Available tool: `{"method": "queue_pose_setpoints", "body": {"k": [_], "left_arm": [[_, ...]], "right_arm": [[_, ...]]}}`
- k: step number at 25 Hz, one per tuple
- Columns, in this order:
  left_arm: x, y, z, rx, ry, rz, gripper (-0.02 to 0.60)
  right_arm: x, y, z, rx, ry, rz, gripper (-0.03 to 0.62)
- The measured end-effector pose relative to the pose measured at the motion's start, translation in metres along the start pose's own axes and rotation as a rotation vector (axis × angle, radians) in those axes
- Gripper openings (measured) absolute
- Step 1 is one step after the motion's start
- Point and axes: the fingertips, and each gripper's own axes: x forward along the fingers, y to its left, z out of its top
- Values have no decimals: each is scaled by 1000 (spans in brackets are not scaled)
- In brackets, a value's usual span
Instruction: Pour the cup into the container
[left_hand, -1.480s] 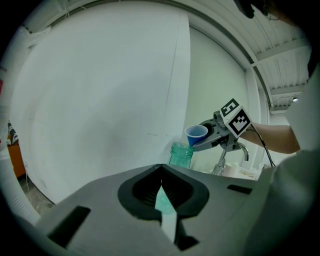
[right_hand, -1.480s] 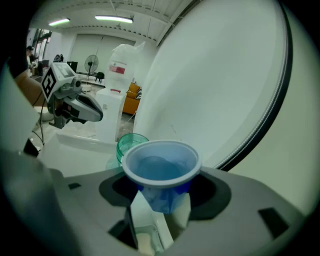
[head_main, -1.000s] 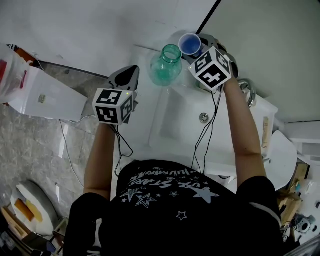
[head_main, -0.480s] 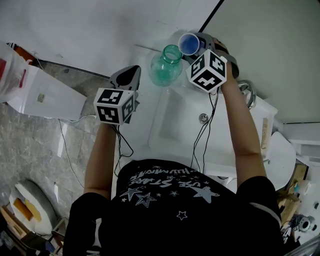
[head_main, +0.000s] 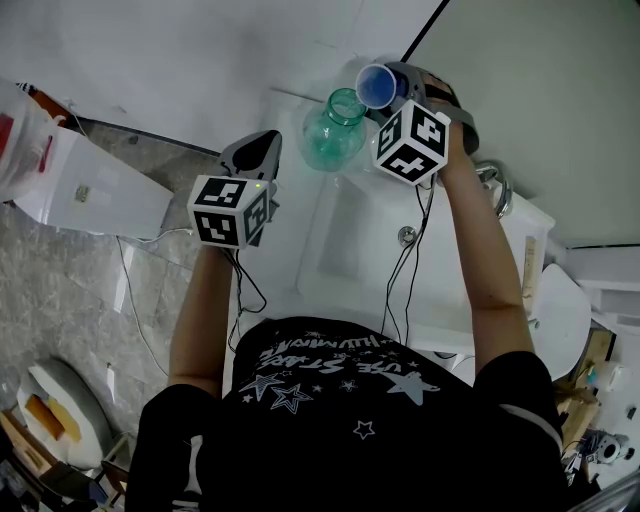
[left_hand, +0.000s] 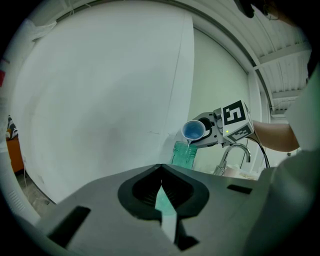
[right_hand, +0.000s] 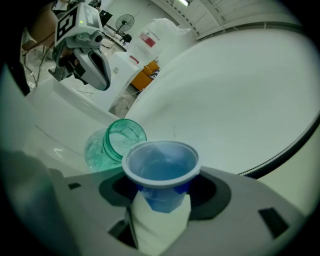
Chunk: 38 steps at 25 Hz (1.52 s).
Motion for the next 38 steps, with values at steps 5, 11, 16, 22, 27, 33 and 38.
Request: {"method": "queue_pose_setpoints", "body": {"k": [5, 11, 16, 22, 27, 33, 38], "left_arm": [[-1, 2, -1, -1, -2, 2, 11], [-3, 1, 0, 0, -7, 1, 11], [-6, 0, 4, 2, -16, 5, 11], [-13, -3, 6, 5, -22, 7, 11], [-19, -7, 5, 7, -23, 10, 11], [-29, -13, -3, 8, -13, 16, 11], [-43, -19, -12, 1, -1, 25, 11]], "right_arm": [[1, -1, 1, -19, 7, -12, 279], [-2, 0, 4, 29, -9, 3, 279], [-5, -1, 3, 77, -14, 22, 279], [-11, -1, -2, 131, -14, 31, 278], [-17, 4, -2, 226, -40, 56, 278], [-30, 13, -3, 431, -109, 96, 278], [-42, 30, -4, 565, -169, 143, 279]]}}
